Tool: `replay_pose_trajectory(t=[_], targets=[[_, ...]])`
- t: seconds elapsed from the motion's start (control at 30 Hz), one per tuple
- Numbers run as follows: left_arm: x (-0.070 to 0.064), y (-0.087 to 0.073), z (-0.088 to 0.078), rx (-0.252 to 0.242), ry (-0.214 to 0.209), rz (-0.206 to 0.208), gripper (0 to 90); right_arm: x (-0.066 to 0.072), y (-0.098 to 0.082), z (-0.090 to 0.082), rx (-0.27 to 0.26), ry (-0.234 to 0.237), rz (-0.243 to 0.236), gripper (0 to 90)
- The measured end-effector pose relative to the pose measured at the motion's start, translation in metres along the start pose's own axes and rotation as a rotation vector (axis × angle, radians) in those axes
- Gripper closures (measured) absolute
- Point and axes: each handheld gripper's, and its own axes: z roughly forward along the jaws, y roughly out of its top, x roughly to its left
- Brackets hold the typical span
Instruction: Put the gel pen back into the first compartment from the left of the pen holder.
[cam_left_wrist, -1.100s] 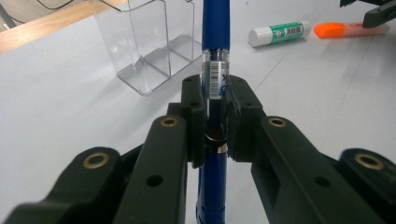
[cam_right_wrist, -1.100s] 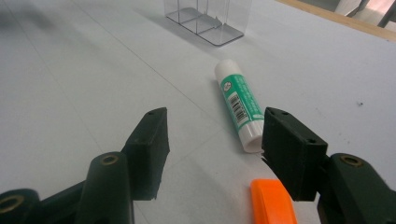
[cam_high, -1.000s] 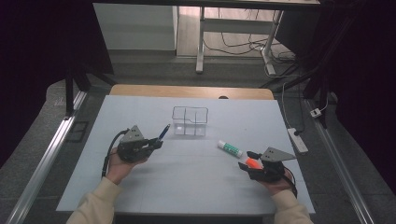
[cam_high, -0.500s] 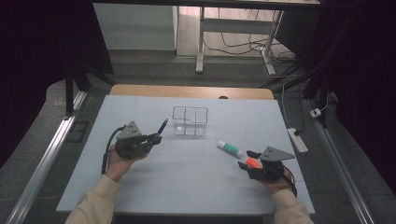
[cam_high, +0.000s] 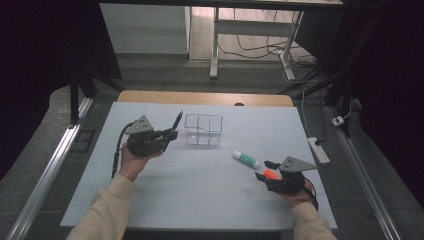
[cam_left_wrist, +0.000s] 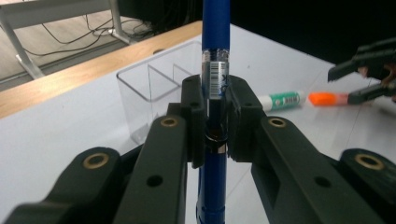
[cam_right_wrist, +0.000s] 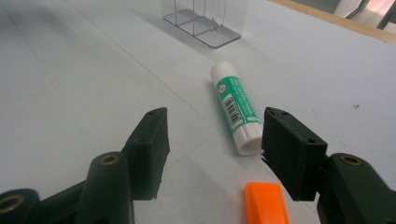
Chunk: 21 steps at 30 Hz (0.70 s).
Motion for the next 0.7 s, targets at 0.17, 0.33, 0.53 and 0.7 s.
replay_pose_trajectory(t=[0.17,0.33,0.53,0.7], targets=[[0.004,0.010,0.003,-0.009,0.002,-0.008,78.6,-0.001,0.000,0.000,-0.001,0.006,0.005,41.6],[0.009,0.017,0.008,-0.024,0.003,-0.025,78.6,0.000,-0.001,0.001,0.005,0.007,0.005,41.6],[0.017,0.025,0.013,-0.054,0.013,-0.057,78.5,-0.001,-0.001,0.001,0.003,0.003,0.005,41.6],[0.022,0.028,0.021,-0.046,0.026,-0.062,78.5,-0.001,-0.001,0.001,0.006,0.001,0.007,41.6]])
